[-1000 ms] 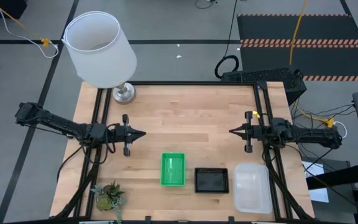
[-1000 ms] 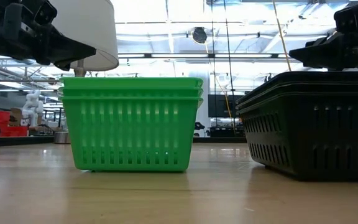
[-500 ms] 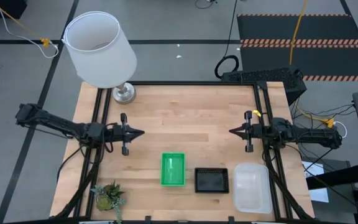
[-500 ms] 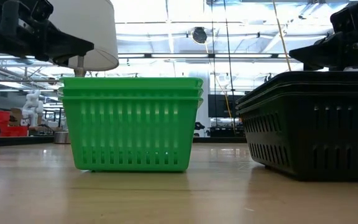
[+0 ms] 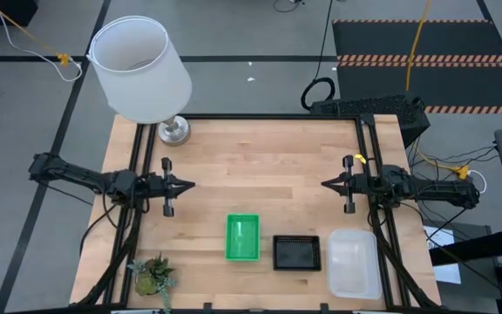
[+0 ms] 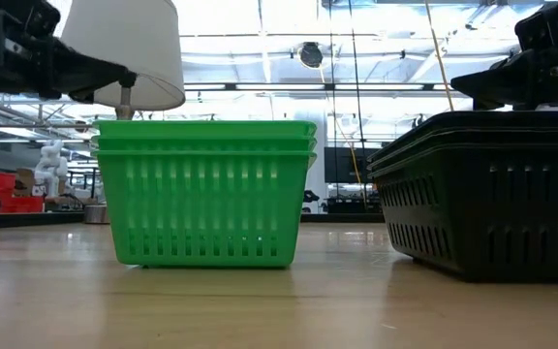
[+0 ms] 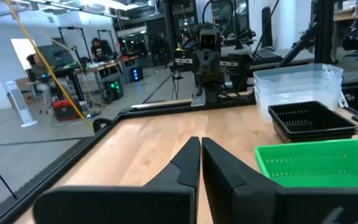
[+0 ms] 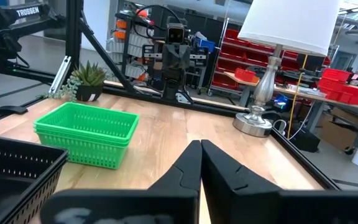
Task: Stack baskets by color
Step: Return to Home Position
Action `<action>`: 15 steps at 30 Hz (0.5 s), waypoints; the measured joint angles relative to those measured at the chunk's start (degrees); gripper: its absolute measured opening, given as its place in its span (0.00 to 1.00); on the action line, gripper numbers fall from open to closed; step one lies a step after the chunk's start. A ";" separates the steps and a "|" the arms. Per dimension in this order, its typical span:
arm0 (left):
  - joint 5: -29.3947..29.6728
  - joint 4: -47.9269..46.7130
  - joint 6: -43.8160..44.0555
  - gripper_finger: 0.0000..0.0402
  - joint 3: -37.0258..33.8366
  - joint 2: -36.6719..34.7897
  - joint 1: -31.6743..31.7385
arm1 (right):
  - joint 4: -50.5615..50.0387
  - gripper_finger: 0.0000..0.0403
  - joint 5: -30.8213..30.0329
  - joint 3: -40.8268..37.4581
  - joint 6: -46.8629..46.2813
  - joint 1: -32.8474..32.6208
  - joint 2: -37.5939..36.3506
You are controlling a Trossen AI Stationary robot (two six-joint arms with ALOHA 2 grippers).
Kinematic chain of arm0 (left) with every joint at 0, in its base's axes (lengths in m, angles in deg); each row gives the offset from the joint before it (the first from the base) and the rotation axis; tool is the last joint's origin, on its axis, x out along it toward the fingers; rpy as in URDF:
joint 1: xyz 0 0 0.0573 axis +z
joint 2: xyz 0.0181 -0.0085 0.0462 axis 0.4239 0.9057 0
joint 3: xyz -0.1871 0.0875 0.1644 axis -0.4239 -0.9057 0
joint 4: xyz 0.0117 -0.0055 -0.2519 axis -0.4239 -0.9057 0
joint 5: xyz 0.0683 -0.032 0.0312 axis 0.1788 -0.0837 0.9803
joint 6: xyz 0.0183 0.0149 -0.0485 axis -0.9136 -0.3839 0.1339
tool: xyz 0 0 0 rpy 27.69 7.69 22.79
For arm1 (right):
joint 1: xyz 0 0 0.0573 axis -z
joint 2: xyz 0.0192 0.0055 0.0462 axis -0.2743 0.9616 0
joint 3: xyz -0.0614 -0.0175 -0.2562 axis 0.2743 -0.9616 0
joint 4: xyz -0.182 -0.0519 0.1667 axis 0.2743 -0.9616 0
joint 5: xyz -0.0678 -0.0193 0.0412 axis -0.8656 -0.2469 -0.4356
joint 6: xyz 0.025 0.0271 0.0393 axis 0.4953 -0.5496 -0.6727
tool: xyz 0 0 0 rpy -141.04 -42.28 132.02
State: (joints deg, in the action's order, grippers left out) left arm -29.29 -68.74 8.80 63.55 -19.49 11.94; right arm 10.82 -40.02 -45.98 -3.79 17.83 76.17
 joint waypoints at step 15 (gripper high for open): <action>-4.10 -10.57 -2.56 0.02 -0.70 -14.36 0.06 | 0.07 0.00 0.00 0.00 0.00 0.00 0.02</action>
State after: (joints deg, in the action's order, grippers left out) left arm -33.39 -79.31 6.24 62.85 -33.86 12.00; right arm 10.88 -40.02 -45.98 -3.79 17.83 76.19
